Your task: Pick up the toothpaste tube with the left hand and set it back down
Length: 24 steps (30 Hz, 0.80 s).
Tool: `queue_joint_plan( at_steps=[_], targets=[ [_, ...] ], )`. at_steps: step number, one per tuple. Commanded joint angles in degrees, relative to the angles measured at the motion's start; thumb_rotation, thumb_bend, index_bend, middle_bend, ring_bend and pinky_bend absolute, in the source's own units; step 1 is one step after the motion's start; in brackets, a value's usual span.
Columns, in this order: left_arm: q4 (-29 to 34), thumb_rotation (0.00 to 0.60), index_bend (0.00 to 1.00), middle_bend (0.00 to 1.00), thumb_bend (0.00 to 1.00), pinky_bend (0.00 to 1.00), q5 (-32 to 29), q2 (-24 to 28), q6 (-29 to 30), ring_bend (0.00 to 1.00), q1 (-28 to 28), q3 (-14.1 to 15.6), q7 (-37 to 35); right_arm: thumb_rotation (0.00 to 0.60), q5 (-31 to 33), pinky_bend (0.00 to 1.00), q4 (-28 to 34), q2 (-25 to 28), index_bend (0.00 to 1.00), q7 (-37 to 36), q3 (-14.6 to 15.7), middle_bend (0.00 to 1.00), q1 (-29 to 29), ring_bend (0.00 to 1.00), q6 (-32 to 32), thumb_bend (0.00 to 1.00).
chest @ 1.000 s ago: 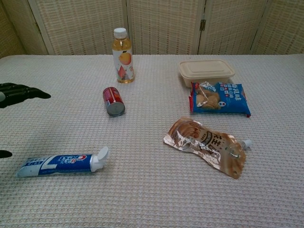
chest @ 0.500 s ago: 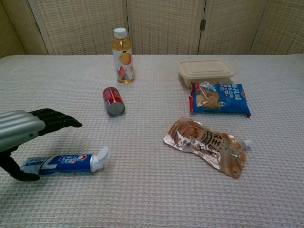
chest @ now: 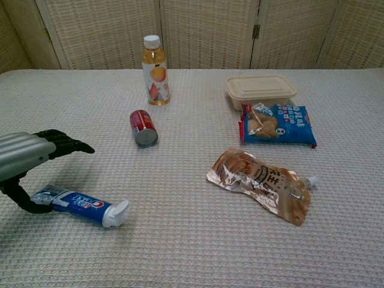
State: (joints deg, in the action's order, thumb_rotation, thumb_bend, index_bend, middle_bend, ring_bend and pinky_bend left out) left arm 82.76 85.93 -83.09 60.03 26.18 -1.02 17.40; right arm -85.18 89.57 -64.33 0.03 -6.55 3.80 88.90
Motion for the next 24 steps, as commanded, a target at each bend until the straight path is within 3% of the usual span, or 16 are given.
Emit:
queue_joint_plan(
  at_steps=[1, 7, 13, 24],
  targets=[
    [0.3, 0.600, 0.21, 0.21, 0.21, 0.02, 1.4, 0.1, 0.7, 0.16, 0.1, 0.7, -0.8, 0.600, 0.0, 0.00, -0.1, -0.1, 0.00, 0.0, 0.0, 0.00, 0.0, 0.06, 0.0, 0.08],
    [1.4, 0.600, 0.37, 0.33, 0.26, 0.07, 3.9, 0.4, 0.5, 0.26, 1.0, 2.4, -2.5, 0.600, -0.1, 0.00, -0.3, -0.1, 0.00, -0.2, 0.0, 0.00, 0.0, 0.07, -0.1, 0.08],
    [1.2, 0.600, 0.41, 0.40, 0.32, 0.11, 3.1, -0.3, -0.4, 0.31, 1.7, 2.3, -1.8, 0.600, 0.0, 0.00, -0.7, -0.2, 0.00, -0.8, 0.0, 0.00, -0.3, 0.07, 0.3, 0.08],
    [-0.2, 0.600, 0.45, 0.43, 0.32, 0.14, 1.9, -1.9, -0.3, 0.34, 1.7, 2.7, -0.4, 0.600, 0.2, 0.00, -1.3, -0.4, 0.00, -1.3, 0.0, 0.00, -0.4, 0.07, 0.3, 0.08]
  ],
)
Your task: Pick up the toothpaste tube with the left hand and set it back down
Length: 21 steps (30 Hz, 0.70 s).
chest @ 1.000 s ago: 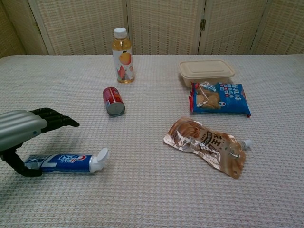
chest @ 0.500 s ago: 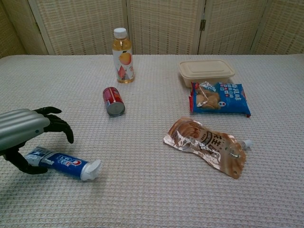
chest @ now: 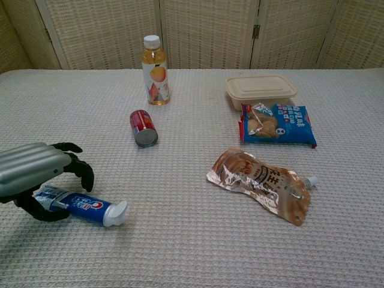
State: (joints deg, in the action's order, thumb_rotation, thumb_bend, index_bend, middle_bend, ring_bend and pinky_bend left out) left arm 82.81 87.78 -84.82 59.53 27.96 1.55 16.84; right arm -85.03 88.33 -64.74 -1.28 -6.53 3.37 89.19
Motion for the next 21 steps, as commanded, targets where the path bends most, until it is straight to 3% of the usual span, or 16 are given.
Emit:
queue_joint_plan(
  at_steps=[1, 9, 16, 21],
  targets=[
    [-0.4, 0.600, 0.46, 0.44, 0.32, 0.14, 0.0, -0.3, 0.3, 0.35, -0.1, 0.2, 0.1, 0.600, 0.1, 0.00, 0.0, 0.0, 0.00, 0.0, 0.0, 0.00, 0.0, 0.07, -0.1, 0.08],
    [-2.1, 0.600, 0.51, 0.48, 0.34, 0.16, 0.2, -1.3, 0.7, 0.39, 0.0, 0.4, -1.1, 0.600, 0.1, 0.00, 0.1, -0.1, 0.00, 0.1, 0.0, 0.00, 0.1, 0.07, -0.3, 0.08],
    [-5.0, 0.600, 0.62, 0.63, 0.54, 0.25, 1.9, -2.1, 1.3, 0.52, 0.5, 0.9, -9.5, 0.600, -0.1, 0.00, 0.4, 0.2, 0.00, 0.2, 0.0, 0.00, 0.0, 0.07, -0.2, 0.08],
    [-7.2, 0.600, 0.66, 0.68, 0.59, 0.30, 3.9, -2.0, 2.9, 0.55, 0.8, 1.4, -15.0, 0.600, -0.4, 0.00, 1.1, 0.6, 0.00, 0.8, 0.2, 0.00, 0.1, 0.07, -0.4, 0.08]
  ],
)
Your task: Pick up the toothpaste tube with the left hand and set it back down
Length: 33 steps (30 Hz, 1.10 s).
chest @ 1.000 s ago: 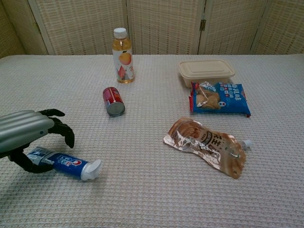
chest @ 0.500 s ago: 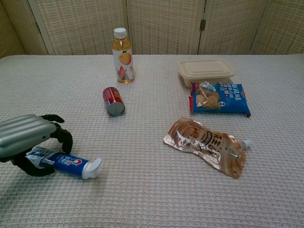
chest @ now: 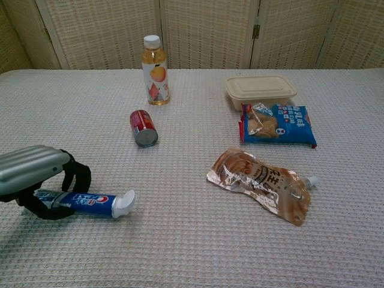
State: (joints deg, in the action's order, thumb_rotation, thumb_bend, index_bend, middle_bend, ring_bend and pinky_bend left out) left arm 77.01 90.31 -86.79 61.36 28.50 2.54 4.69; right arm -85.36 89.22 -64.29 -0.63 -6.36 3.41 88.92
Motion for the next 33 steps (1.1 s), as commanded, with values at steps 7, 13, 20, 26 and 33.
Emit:
queue_joint_plan(
  at_steps=[7, 13, 20, 26, 33],
  targets=[
    [-2.1, 0.600, 0.70, 0.72, 0.72, 0.38, 3.9, 1.0, 4.5, 0.59, 0.5, 0.5, -10.3, 0.600, -0.8, 0.00, 1.5, 1.1, 0.00, 0.8, 0.4, 0.01, 0.6, 0.07, -1.0, 0.08],
    [-0.2, 0.600, 0.71, 0.74, 0.73, 0.42, 4.8, 2.8, 6.9, 0.62, 0.7, 0.0, -13.2, 0.600, -2.7, 0.00, 3.3, 2.6, 0.00, 0.9, 1.2, 0.02, 2.1, 0.08, -3.5, 0.08],
    [4.3, 0.600, 0.71, 0.74, 0.74, 0.43, 4.7, 6.1, 5.6, 0.62, 2.7, -1.1, -15.6, 0.600, -7.3, 0.00, 6.3, 4.0, 0.00, -0.4, 1.3, 0.05, 6.8, 0.09, -7.9, 0.08],
    [9.8, 0.600, 0.71, 0.75, 0.75, 0.44, 3.7, 9.2, 2.3, 0.63, 5.7, -3.0, -15.7, 0.600, -13.2, 0.01, 10.6, 5.9, 0.02, -0.3, 0.4, 0.12, 13.6, 0.13, -13.5, 0.08],
    [14.9, 0.600, 0.72, 0.76, 0.77, 0.46, 0.6, 11.3, -1.7, 0.65, 9.4, -6.3, -16.6, 0.600, -16.9, 0.04, 16.6, 6.5, 0.12, 1.3, -1.2, 0.21, 22.3, 0.18, -22.2, 0.08]
  ],
)
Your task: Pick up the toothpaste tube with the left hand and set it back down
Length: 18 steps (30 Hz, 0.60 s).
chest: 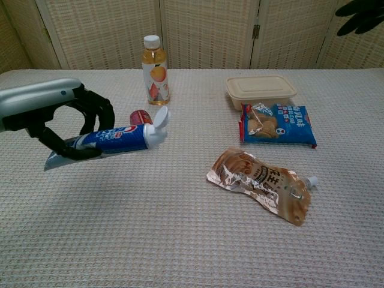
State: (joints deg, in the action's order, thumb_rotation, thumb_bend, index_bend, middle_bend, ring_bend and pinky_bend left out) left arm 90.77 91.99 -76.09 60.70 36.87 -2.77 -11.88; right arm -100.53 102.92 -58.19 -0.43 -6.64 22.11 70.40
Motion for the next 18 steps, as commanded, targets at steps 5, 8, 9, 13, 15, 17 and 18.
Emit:
queue_joint_plan(
  at_steps=[5, 8, 9, 13, 15, 17, 18],
  targets=[
    [3.6, 0.600, 0.72, 0.77, 0.78, 0.48, -3.2, 0.8, -2.9, 0.66, 2.7, -2.7, 0.5, 0.600, -1.8, 0.04, 6.1, -0.5, 0.13, 1.8, -2.2, 0.20, 7.9, 0.18, -7.4, 0.08],
    [5.0, 0.600, 0.72, 0.77, 0.79, 0.48, -4.2, 0.7, -4.0, 0.66, 3.6, -3.2, 1.0, 0.600, -1.7, 0.04, 7.6, -1.6, 0.13, 1.9, -2.7, 0.20, 10.3, 0.18, -9.2, 0.08],
    [5.3, 0.600, 0.72, 0.77, 0.79, 0.48, -4.4, 0.7, -4.3, 0.66, 3.8, -3.3, 1.2, 0.600, -1.6, 0.04, 7.9, -2.0, 0.13, 2.0, -2.8, 0.20, 10.9, 0.18, -9.9, 0.08],
    [6.3, 0.600, 0.73, 0.77, 0.80, 0.48, -5.2, -0.1, -4.7, 0.67, 4.4, -3.7, 1.8, 0.600, -1.2, 0.04, 8.5, -4.1, 0.13, 3.1, -2.9, 0.21, 13.3, 0.16, -12.2, 0.08],
    [6.4, 0.600, 0.73, 0.77, 0.80, 0.48, -5.6, -0.5, -4.9, 0.67, 4.6, -3.8, 2.3, 0.600, -0.9, 0.04, 8.5, -5.1, 0.14, 3.7, -2.7, 0.22, 14.2, 0.15, -13.2, 0.08],
    [6.4, 0.600, 0.73, 0.77, 0.80, 0.49, -6.2, -1.1, -5.5, 0.67, 5.0, -4.0, 2.4, 0.600, -0.9, 0.04, 8.4, -6.5, 0.14, 4.3, -2.5, 0.23, 15.4, 0.14, -14.5, 0.08],
    [6.4, 0.600, 0.73, 0.77, 0.80, 0.49, -6.6, -1.4, -5.7, 0.67, 5.2, -4.2, 2.3, 0.600, -0.8, 0.04, 8.3, -7.3, 0.14, 4.8, -2.4, 0.24, 15.8, 0.14, -14.8, 0.08]
  ],
)
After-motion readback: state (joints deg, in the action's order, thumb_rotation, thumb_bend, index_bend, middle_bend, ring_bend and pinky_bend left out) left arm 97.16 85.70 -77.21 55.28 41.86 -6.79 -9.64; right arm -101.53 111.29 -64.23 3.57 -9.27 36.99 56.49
